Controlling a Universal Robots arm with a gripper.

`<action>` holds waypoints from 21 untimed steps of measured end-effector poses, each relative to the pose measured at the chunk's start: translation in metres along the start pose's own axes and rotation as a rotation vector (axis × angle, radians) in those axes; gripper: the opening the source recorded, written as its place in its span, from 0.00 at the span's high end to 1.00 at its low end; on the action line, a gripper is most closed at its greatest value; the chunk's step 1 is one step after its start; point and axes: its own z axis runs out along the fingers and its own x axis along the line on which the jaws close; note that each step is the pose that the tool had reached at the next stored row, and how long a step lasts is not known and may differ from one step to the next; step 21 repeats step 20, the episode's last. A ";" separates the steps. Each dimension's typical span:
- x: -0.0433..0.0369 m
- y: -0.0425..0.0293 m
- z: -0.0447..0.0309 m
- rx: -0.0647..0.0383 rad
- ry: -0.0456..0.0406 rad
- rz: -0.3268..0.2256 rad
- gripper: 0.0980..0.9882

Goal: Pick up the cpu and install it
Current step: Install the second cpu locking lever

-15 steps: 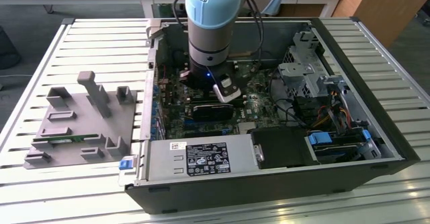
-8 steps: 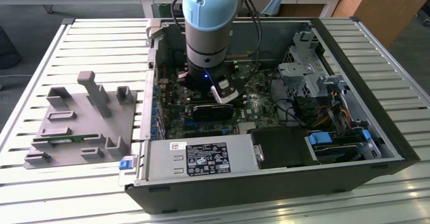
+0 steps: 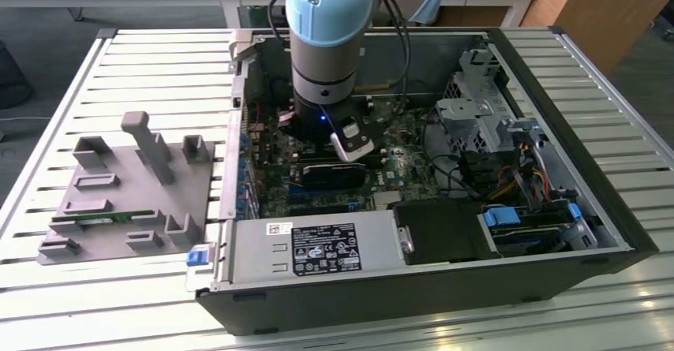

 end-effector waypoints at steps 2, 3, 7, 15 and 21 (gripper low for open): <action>0.0001 0.0008 -0.0036 0.001 -0.0012 0.000 0.99; 0.0003 0.0012 -0.0053 0.000 -0.0019 0.000 0.99; 0.0005 0.0031 -0.0125 0.000 -0.0026 -0.001 0.99; 0.0008 0.0088 -0.0326 0.001 -0.0025 -0.001 0.99; 0.0008 0.0095 -0.0343 0.000 -0.0026 -0.001 0.99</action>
